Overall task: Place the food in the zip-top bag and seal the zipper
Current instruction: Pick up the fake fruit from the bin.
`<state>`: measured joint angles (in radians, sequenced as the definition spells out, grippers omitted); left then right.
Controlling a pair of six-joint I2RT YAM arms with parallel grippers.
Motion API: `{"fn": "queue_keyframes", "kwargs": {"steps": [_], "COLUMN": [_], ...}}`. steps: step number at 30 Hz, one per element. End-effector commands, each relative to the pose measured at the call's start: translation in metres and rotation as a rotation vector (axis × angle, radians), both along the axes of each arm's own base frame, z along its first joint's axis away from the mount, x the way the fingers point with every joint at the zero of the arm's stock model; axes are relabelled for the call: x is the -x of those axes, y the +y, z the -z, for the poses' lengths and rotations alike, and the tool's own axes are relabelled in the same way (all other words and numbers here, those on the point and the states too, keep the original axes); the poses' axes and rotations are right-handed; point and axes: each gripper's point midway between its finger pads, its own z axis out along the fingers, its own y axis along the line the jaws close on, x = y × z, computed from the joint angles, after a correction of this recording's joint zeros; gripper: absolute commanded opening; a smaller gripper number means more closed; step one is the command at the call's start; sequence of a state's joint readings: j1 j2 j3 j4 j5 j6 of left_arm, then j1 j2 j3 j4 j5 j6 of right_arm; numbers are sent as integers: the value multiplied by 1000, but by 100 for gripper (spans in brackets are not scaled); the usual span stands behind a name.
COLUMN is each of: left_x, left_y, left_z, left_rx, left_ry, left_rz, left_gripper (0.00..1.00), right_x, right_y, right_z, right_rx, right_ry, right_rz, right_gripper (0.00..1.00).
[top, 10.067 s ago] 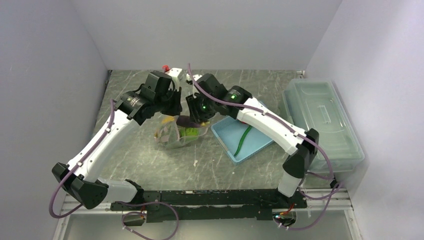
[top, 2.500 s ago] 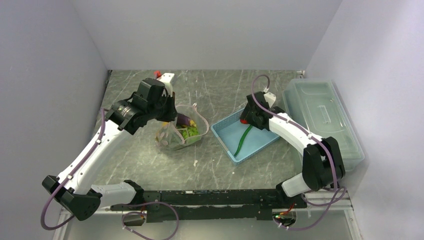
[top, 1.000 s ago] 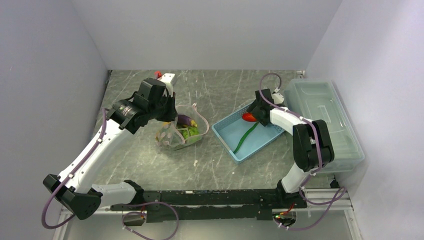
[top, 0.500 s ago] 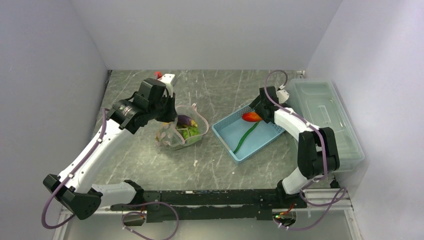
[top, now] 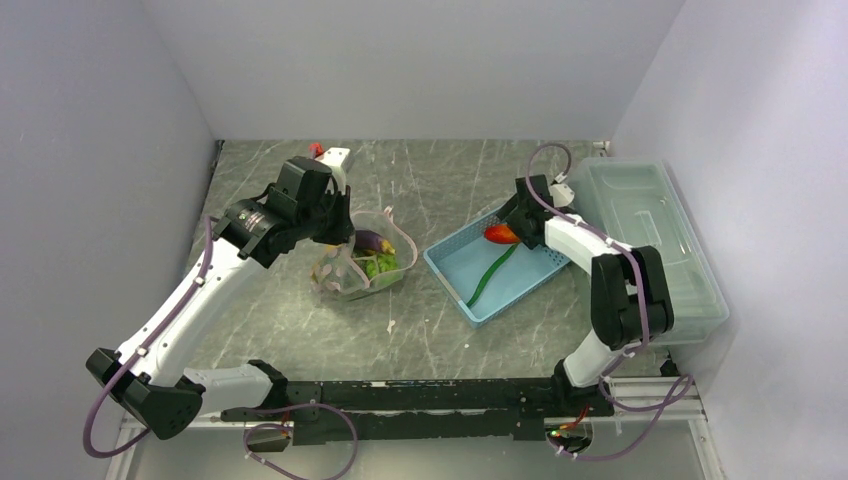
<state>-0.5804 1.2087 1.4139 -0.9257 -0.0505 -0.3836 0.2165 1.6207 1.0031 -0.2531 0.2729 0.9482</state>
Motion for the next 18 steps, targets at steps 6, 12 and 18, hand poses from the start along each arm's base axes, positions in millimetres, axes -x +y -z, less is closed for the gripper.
{"fn": "queue_keyframes", "kwargs": {"steps": [6, 12, 18], "left_x": [-5, -5, -5], "left_y": [-2, -4, -4], "left_z": [-12, -10, -9], "left_rx": [9, 13, 13], "left_ry": [-26, -18, -15], "left_rz": [-6, -4, -3], "left_gripper": [0, 0, 0], "right_x": [-12, -10, -9], "right_y": [3, 1, -2], "right_z": [15, 24, 22], "right_rx": [-24, -23, -17], "right_ry": [0, 17, 12], "right_rz": [10, 5, -1], "right_gripper": [71, 65, 49]}}
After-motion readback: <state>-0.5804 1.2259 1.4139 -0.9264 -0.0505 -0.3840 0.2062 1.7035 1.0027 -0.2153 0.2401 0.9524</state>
